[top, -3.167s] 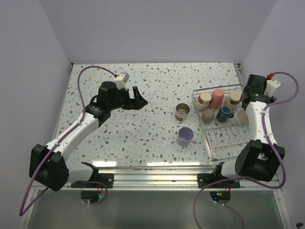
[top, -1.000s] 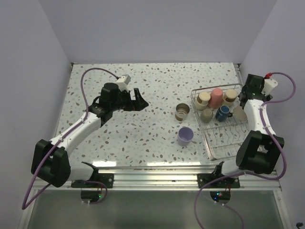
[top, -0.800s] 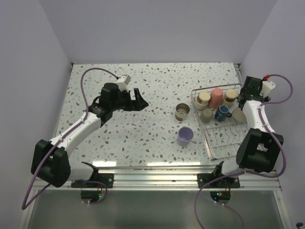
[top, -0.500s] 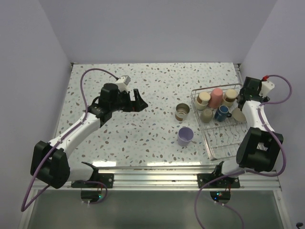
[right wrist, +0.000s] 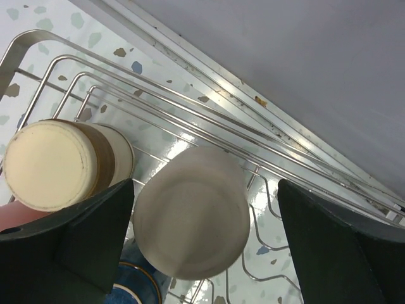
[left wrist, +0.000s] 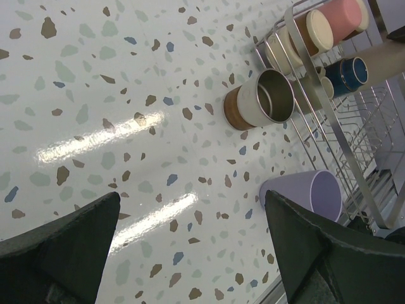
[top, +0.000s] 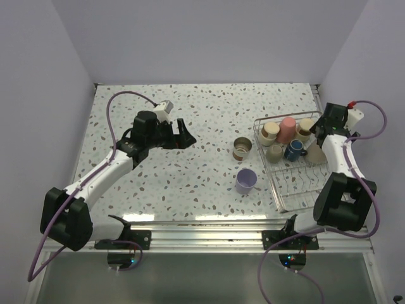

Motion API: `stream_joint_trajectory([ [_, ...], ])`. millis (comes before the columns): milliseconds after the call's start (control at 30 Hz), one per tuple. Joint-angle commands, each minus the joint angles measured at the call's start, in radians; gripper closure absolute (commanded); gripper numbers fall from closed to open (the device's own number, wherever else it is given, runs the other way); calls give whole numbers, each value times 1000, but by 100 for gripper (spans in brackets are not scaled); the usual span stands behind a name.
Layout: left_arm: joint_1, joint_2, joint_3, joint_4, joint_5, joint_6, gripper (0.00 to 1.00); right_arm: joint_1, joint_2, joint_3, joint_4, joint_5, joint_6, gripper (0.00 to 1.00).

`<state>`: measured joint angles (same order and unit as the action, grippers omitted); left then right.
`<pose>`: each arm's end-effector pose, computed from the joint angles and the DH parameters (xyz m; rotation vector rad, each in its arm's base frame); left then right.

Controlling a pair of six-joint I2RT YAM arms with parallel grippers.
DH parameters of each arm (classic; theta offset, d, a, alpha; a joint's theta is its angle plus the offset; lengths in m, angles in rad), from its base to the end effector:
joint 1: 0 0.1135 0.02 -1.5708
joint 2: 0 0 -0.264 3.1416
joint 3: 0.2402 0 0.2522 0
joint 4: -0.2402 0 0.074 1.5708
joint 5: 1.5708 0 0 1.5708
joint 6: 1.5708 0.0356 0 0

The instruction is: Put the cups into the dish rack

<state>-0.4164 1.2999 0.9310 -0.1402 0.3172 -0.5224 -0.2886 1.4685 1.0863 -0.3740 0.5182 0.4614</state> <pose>0.2640 -0.1289 0.2830 0.0885 2.1779 -0.8859 0.3008 -0.1077 0.2684 1.0604 1.9935 -0.5089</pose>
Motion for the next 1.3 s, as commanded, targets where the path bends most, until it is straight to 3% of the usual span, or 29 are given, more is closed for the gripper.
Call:
stream_joint_trajectory([
  [0, -1, -33, 17, 5, -3, 4, 1, 0, -74, 10, -31, -6, 0, 2],
  [300, -13, -16, 69, -35, 19, 13, 1, 0, -187, 164, -147, -29, 8, 2],
  [433, -67, 50, 155, -39, -15, 28, 1, 25, -207, 263, -264, -93, 121, 2],
  [533, -117, 158, 259, -59, -44, 24, 2, 112, -211, 325, -306, -119, 203, 2],
  [700, -208, 387, 564, -214, -133, 77, 6, 434, -175, 529, -488, -46, 204, 2],
  [933, -262, 749, 923, -421, -202, 151, 13, 477, -407, 451, -640, -156, 230, 2],
  [1100, -277, 851, 1020, -484, -214, 167, 20, 477, -526, 439, -759, -204, 232, 2],
  [1267, -292, 872, 987, -435, -173, 154, 22, 477, -583, 408, -809, -225, 212, 2],
])
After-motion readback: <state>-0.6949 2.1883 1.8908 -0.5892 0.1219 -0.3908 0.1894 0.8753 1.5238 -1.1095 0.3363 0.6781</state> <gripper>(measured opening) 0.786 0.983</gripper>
